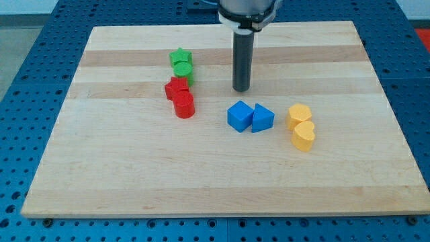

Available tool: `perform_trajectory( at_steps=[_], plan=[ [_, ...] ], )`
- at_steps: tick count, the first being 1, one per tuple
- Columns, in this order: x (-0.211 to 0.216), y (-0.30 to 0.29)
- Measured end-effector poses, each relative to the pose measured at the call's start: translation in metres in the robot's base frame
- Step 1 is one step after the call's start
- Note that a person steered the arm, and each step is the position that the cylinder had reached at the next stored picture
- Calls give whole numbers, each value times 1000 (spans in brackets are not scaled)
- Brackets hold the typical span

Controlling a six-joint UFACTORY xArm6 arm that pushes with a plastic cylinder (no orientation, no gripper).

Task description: Move arm to the right of yellow blocks

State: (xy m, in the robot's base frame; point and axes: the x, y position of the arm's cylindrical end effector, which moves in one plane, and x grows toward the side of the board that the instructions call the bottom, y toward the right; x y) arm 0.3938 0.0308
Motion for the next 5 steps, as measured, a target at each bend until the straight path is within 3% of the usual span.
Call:
perform_trajectory(
  at_steps=[1, 2, 3, 4, 5],
  plan=[
    [-2, 20],
    [-33, 62],
    [-22, 142],
    [22, 202],
    [122, 203]
  ],
)
